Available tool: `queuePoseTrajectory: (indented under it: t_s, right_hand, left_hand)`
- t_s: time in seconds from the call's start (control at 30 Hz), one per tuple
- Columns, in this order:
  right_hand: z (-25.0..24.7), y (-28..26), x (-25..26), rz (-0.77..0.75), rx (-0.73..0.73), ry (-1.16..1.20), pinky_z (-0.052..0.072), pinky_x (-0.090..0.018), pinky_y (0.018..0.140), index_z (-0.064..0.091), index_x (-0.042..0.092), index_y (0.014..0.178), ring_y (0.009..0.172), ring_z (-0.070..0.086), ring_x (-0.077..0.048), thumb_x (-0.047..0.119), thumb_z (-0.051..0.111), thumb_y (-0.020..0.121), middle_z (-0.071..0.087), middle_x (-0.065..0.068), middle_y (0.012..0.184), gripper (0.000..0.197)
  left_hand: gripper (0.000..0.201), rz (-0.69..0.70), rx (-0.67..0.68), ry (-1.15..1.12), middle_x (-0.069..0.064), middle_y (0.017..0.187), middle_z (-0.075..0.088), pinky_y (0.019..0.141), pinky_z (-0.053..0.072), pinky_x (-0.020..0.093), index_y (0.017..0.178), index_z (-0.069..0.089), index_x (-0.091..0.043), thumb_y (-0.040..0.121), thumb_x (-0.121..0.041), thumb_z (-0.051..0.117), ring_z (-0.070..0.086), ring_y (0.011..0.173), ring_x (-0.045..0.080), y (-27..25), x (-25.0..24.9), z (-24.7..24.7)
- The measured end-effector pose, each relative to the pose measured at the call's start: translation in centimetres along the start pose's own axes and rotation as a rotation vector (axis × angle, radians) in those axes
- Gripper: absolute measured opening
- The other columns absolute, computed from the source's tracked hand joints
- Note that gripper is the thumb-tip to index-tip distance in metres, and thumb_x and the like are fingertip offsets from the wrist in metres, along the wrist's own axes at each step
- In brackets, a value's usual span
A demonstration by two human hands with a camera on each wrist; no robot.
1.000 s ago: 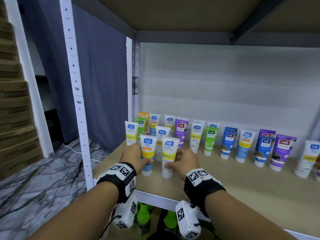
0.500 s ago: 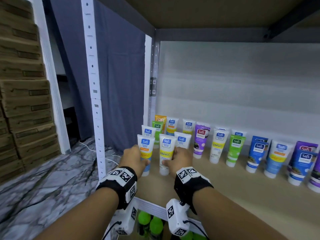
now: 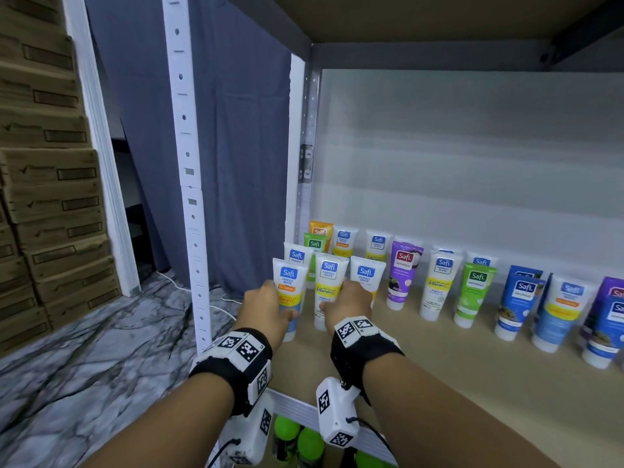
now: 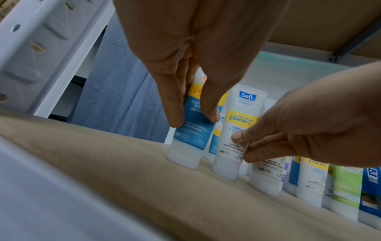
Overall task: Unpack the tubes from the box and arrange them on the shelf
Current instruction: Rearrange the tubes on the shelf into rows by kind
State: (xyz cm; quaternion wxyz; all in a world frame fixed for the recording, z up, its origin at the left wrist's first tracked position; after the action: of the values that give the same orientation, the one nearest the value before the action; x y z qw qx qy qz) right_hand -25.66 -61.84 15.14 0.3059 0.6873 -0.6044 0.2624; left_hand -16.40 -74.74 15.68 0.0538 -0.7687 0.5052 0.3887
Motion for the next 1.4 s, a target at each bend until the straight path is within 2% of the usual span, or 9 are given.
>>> queuePoseTrajectory:
  t_s: [0.17,0.33,0.53,0.7,1.03,1.27,1.4]
  right_hand:
    - [0.1,-0.1,0.6,0.032,-0.006,-0.041,0.043,-0.028,0.074,0.06,0.007,0.109,0.104,0.063,-0.029,0.017,0.068,0.087,0.065,-0.012,0.112,0.026]
    - [0.1,-0.4,1.3,0.027,-0.027,-0.076,0.048,-0.032,0.082,0.059,0.004,0.11,0.107,0.062,-0.03,0.015,0.066,0.089,0.064,-0.014,0.113,0.025]
    - [0.0,-0.7,1.7,0.037,-0.046,-0.084,0.044,-0.031,0.077,0.058,0.004,0.11,0.108,0.061,-0.03,0.012,0.063,0.09,0.063,-0.014,0.115,0.022]
    - [-0.2,-0.8,1.9,0.042,-0.038,-0.096,0.046,-0.031,0.08,0.058,0.004,0.111,0.109,0.061,-0.029,0.012,0.062,0.092,0.063,-0.014,0.116,0.021]
    - [-0.4,-1.1,1.8,0.041,-0.047,-0.08,0.049,-0.032,0.084,0.058,0.003,0.11,0.109,0.062,-0.029,0.011,0.063,0.091,0.064,-0.014,0.115,0.021]
    - [-0.5,-1.1,1.5,0.068,0.01,-0.077,0.049,-0.033,0.087,0.058,0.005,0.114,0.112,0.06,-0.029,0.017,0.066,0.089,0.063,-0.013,0.118,0.029]
    - [-0.8,-1.5,0.9,-0.012,0.063,-0.118,0.05,-0.031,0.086,0.062,0.009,0.113,0.11,0.062,-0.027,0.022,0.07,0.085,0.065,-0.01,0.117,0.032]
  left_hand:
    - [0.035,0.008,0.008,-0.018,0.007,0.107,0.066,0.074,0.045,0.025,0.109,0.057,-0.01,0.082,-0.022,0.074,0.064,0.094,0.022,-0.4,-0.2,-0.2]
    - [0.036,0.011,0.009,-0.02,0.008,0.109,0.066,0.077,0.048,0.026,0.11,0.057,-0.009,0.081,-0.022,0.074,0.065,0.095,0.022,-0.3,-0.2,-0.2]
    - [0.037,0.02,0.008,-0.013,0.007,0.111,0.067,0.082,0.051,0.029,0.112,0.056,-0.011,0.082,-0.024,0.073,0.065,0.098,0.022,-0.3,0.0,-0.1]
    - [0.037,0.022,0.01,-0.015,0.007,0.11,0.066,0.081,0.051,0.028,0.112,0.056,-0.011,0.082,-0.025,0.073,0.065,0.097,0.022,-0.2,-0.1,-0.1]
    - [0.038,0.018,0.006,-0.004,0.009,0.111,0.066,0.084,0.053,0.034,0.112,0.057,-0.01,0.082,-0.024,0.074,0.065,0.097,0.024,0.0,0.2,0.2]
    - [0.037,0.005,0.019,-0.002,0.009,0.112,0.066,0.08,0.049,0.028,0.111,0.057,-0.009,0.082,-0.025,0.074,0.065,0.098,0.024,0.1,0.3,0.2]
    - [0.037,0.026,0.025,0.005,0.008,0.109,0.067,0.081,0.052,0.031,0.109,0.057,-0.011,0.081,-0.027,0.074,0.065,0.096,0.023,-0.3,-0.1,0.2]
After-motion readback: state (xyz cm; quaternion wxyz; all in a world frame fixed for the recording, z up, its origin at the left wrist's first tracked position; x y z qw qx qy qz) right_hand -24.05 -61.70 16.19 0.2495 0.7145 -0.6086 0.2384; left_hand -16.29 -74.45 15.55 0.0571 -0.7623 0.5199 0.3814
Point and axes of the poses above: each hand's wrist, its own y-axis towards the middle knuckle, its own z-axis out of the palm, x = y × z, the point moved 3 cm from there along y, towards the middle knuckle
